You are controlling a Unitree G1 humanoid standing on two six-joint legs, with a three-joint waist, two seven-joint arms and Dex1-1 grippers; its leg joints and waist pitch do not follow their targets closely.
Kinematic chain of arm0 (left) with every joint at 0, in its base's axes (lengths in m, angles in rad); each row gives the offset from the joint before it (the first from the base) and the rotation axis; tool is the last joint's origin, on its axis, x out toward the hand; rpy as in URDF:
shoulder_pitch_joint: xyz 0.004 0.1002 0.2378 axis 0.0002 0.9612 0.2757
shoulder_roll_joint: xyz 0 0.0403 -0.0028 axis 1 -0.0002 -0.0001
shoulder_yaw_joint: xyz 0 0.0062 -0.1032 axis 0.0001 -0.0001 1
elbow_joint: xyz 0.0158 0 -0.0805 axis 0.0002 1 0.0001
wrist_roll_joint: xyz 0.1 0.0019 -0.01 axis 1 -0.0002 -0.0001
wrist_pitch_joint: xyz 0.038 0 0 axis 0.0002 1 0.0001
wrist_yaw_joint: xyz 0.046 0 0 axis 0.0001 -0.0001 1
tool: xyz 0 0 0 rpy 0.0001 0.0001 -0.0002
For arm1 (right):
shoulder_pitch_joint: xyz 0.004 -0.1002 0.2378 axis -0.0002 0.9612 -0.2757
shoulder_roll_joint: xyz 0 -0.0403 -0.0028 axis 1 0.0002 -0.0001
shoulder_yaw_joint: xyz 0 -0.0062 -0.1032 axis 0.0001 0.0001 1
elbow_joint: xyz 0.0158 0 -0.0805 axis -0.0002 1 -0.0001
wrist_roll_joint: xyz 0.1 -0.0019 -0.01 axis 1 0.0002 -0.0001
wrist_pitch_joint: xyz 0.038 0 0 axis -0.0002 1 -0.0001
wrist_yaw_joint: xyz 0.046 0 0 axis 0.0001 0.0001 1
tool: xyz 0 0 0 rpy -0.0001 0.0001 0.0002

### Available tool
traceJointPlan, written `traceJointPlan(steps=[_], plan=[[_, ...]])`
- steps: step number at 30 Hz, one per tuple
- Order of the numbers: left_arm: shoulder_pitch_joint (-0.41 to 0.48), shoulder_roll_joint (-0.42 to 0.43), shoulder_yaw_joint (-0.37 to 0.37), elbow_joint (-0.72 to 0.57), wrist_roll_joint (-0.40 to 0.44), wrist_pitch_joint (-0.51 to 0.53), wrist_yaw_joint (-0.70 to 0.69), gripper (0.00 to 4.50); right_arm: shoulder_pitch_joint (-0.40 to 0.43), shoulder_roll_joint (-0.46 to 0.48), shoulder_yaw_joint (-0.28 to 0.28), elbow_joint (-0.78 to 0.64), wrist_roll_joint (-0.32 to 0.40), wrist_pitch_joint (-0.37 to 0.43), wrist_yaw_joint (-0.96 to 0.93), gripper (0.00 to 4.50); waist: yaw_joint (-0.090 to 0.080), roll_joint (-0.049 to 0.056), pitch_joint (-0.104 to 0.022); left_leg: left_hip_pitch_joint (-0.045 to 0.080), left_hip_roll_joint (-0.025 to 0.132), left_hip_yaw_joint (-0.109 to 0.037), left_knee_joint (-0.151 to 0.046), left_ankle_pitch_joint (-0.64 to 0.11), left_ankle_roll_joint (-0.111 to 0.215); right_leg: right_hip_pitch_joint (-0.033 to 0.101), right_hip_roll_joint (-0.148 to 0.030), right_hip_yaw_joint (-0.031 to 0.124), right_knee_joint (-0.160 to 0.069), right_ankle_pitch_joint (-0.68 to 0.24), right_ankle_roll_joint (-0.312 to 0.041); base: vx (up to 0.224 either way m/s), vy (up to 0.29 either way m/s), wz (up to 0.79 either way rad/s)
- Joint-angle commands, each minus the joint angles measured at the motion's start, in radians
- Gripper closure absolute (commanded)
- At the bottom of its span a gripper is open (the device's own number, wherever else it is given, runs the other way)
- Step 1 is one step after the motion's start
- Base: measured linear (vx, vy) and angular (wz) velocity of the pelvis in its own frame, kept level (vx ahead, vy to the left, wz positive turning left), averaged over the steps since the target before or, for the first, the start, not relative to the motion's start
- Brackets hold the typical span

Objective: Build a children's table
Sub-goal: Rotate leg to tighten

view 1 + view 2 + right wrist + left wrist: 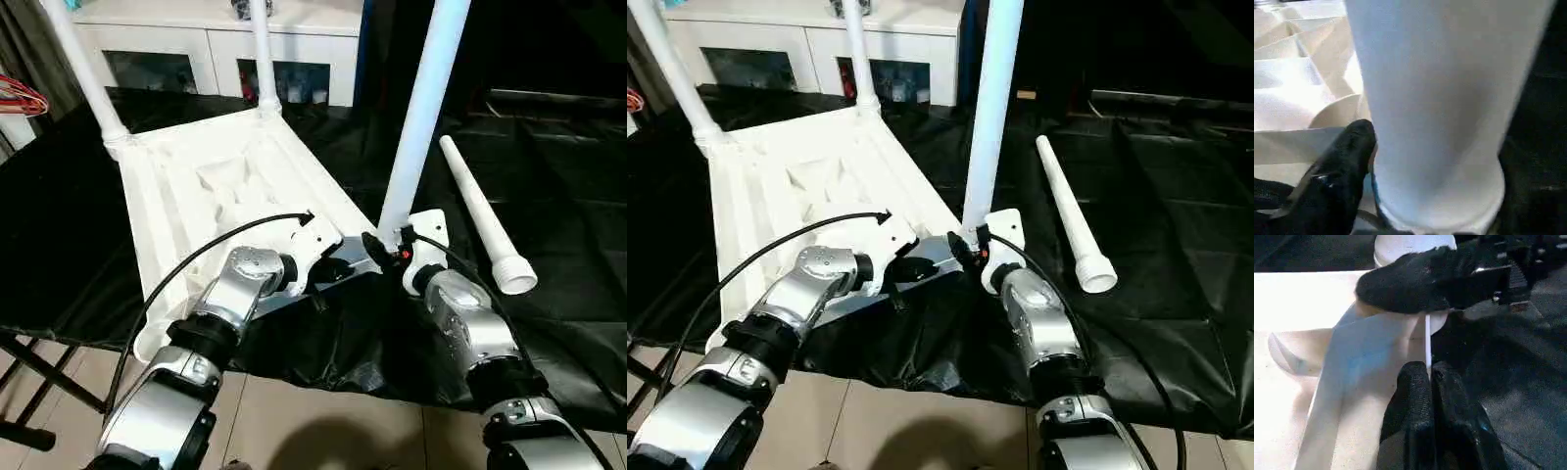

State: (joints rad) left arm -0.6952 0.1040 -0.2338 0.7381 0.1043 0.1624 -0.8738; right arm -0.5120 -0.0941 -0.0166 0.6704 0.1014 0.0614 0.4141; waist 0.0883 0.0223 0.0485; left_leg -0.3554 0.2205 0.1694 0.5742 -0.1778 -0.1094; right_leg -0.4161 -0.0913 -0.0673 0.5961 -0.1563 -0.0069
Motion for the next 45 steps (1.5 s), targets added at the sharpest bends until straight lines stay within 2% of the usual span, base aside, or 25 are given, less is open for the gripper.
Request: traceJointPlan(steps=[1,5,7,10,11,14,15,21,24,25,29,36,38,41,43,45], plan=[[-0.003,-0.030,-0.047,-0.080,-0.044,-0.048,-0.088,4.50,0.020,0.023,0.097,0.017,-0.017,0.028,0.115,0.73,0.008,-0.007,-0.070,-0.007,-0.005,0.008,-0.062,-0.198,0.063,0.065,-0.038,0.029,-0.066,-0.209,-0.210,0.000,0.000,0.00],[0.015,-0.002,-0.054,-0.106,-0.059,-0.064,-0.154,4.50,0.039,-0.022,0.118,-0.022,-0.010,0.029,0.203,0.61,0.011,-0.006,-0.072,-0.008,-0.003,0.010,-0.057,-0.160,0.087,0.067,-0.037,0.030,-0.054,-0.102,-0.245,0.000,0.000,0.00],[0.025,0.040,-0.063,-0.113,-0.065,-0.079,-0.230,4.50,0.071,-0.097,0.147,-0.086,0.010,0.026,0.348,0.61,0.015,-0.007,-0.070,-0.005,-0.004,0.011,-0.058,-0.180,0.089,0.068,-0.036,0.028,-0.060,-0.134,-0.243,0.000,0.000,0.00],[0.027,0.059,-0.063,-0.111,-0.071,-0.087,-0.272,4.50,0.092,-0.142,0.160,-0.132,0.025,0.034,0.442,0.61,0.023,-0.008,-0.067,-0.005,-0.001,0.014,-0.058,-0.201,0.096,0.066,-0.036,0.029,-0.062,-0.162,-0.236,0.000,0.000,0.00],[0.028,0.071,-0.061,-0.109,-0.078,-0.091,-0.303,4.50,0.105,-0.169,0.167,-0.163,0.038,0.042,0.499,0.61,0.030,-0.008,-0.067,-0.002,0.001,0.014,-0.059,-0.215,0.087,0.063,-0.038,0.030,-0.065,-0.202,-0.228,0.000,0.000,0.00],[0.027,0.095,-0.057,-0.105,-0.096,-0.096,-0.368,4.50,0.130,-0.220,0.180,-0.224,0.069,0.060,0.605,0.61,0.041,-0.008,-0.067,0.002,0.004,0.015,-0.058,-0.213,0.086,0.062,-0.036,0.031,-0.062,-0.188,-0.231,0.000,0.000,0.00],[0.026,0.102,-0.057,-0.103,-0.099,-0.097,-0.386,4.50,0.138,-0.234,0.183,-0.241,0.076,0.064,0.635,0.61,0.044,-0.008,-0.067,-0.002,0.004,0.015,-0.058,-0.215,0.086,0.064,-0.037,0.031,-0.060,-0.190,-0.232,0.000,0.000,0.00],[0.015,0.151,-0.059,-0.080,-0.110,-0.121,-0.474,4.50,0.170,-0.316,0.210,-0.320,0.116,0.092,0.788,0.61,0.060,-0.008,-0.069,-0.002,0.006,0.013,-0.058,-0.208,0.079,0.062,-0.038,0.031,-0.059,-0.186,-0.228,0.000,0.000,0.00],[0.014,0.164,-0.062,-0.076,-0.110,-0.127,-0.502,4.50,0.176,-0.329,0.219,-0.334,0.114,0.103,0.812,0.61,0.062,-0.009,-0.069,-0.003,0.006,0.013,-0.057,-0.199,0.077,0.062,-0.040,0.030,-0.058,-0.184,-0.226,0.000,0.000,0.00],[0.014,0.166,-0.063,-0.076,-0.112,-0.128,-0.508,4.50,0.178,-0.333,0.222,-0.339,0.114,0.105,0.817,0.87,0.062,-0.011,-0.069,-0.003,0.005,0.013,-0.057,-0.199,0.075,0.062,-0.041,0.030,-0.059,-0.191,-0.225,0.000,0.000,0.00],[0.016,0.182,-0.073,-0.075,-0.110,-0.137,-0.540,4.50,0.184,-0.335,0.228,-0.349,0.120,0.117,0.821,0.99,0.061,-0.013,-0.069,-0.003,0.005,0.013,-0.058,-0.198,0.071,0.062,-0.041,0.030,-0.059,-0.209,-0.219,0.000,0.000,0.00],[0.016,0.182,-0.073,-0.075,-0.110,-0.137,-0.540,4.50,0.184,-0.335,0.228,-0.349,0.120,0.117,0.821,0.99,0.062,-0.012,-0.070,-0.004,0.005,0.012,-0.057,-0.190,0.067,0.062,-0.041,0.030,-0.058,-0.200,-0.219,0.000,0.000,0.00],[0.019,0.182,-0.073,-0.076,-0.110,-0.137,-0.539,4.50,0.187,-0.331,0.231,-0.355,0.124,0.123,0.822,1.28,0.062,-0.015,-0.069,-0.004,0.004,0.013,-0.057,-0.189,0.068,0.062,-0.041,0.030,-0.059,-0.205,-0.216,0.000,0.000,0.00],[0.023,0.175,-0.063,-0.076,-0.110,-0.135,-0.513,4.50,0.197,-0.317,0.230,-0.361,0.129,0.130,0.810,1.44,0.064,-0.014,-0.070,-0.005,0.004,0.013,-0.056,-0.183,0.070,0.062,-0.041,0.030,-0.057,-0.203,-0.215,0.000,0.000,0.00],[0.018,0.149,-0.039,-0.070,-0.111,-0.122,-0.445,4.50,0.205,-0.290,0.217,-0.352,0.120,0.133,0.760,1.66,0.067,-0.012,-0.070,-0.003,0.005,0.013,-0.057,-0.191,0.069,0.059,-0.041,0.030,-0.060,-0.213,-0.213,0.000,0.000,0.00],[0.014,0.140,-0.032,-0.066,-0.111,-0.116,-0.420,4.50,0.206,-0.280,0.213,-0.346,0.115,0.133,0.740,1.68,0.068,-0.014,-0.068,-0.004,0.004,0.012,-0.058,-0.196,0.060,0.061,-0.041,0.030,-0.061,-0.231,-0.206,0.000,0.000,0.00]])
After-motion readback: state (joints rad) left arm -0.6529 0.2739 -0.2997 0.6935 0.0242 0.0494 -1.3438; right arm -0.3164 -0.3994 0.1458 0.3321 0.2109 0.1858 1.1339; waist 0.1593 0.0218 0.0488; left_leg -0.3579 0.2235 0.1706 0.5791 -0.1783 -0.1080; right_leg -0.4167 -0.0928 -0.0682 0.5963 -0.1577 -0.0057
